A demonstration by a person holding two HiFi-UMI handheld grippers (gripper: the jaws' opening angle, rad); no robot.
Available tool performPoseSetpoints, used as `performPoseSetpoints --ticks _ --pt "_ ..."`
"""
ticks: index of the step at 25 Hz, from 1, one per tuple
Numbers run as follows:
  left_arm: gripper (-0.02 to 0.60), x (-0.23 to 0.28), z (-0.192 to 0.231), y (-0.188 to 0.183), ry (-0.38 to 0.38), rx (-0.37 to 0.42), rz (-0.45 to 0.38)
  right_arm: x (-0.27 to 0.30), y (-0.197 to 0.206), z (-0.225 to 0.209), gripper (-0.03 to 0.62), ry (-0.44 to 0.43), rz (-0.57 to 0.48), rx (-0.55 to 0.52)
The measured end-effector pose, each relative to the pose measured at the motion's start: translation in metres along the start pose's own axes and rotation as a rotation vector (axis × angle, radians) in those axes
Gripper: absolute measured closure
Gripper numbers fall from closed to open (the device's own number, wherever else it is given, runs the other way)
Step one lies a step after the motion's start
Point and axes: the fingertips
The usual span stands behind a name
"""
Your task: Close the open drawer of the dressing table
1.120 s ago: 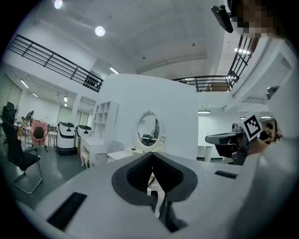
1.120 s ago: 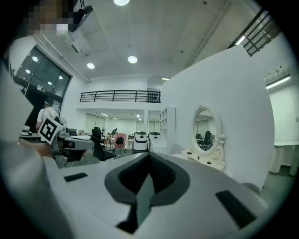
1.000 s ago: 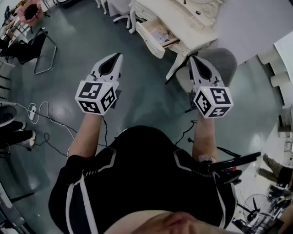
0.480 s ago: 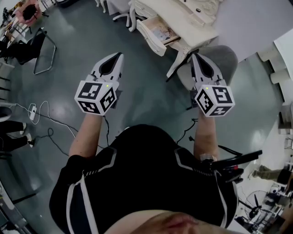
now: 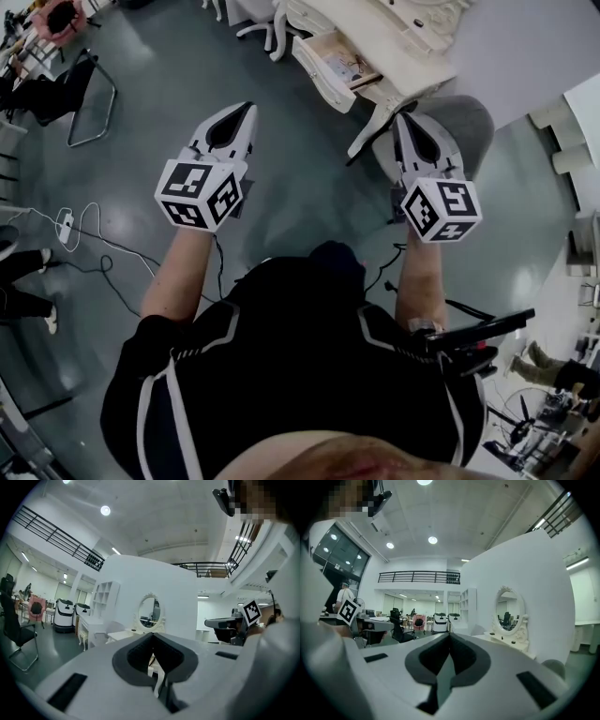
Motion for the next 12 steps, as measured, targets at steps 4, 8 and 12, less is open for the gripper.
performPoseSetpoints --ticks 4,8,12 --pt "0.577 -0.006 0.013 0.004 -0.004 0.0 0.004 0.011 0.007 0.016 0.589 -0.012 0.019 -0.003" --pt "0.577 0.001 0.028 0.005 -0.019 0.008 0.013 0.037 0.001 0.017 0.589 -0.022 0.006 -0.01" --pt "0.578 0.009 0.045 0.009 -0.047 -0.012 0.026 0.07 0.003 0.023 0.589 -0.071 0.007 0.004"
Point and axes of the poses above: the fingertips, and each gripper's own axes: x forward along the fingers, z to its left, y out of its underside, and after that the axes turned 12 degrees about y, right-handed
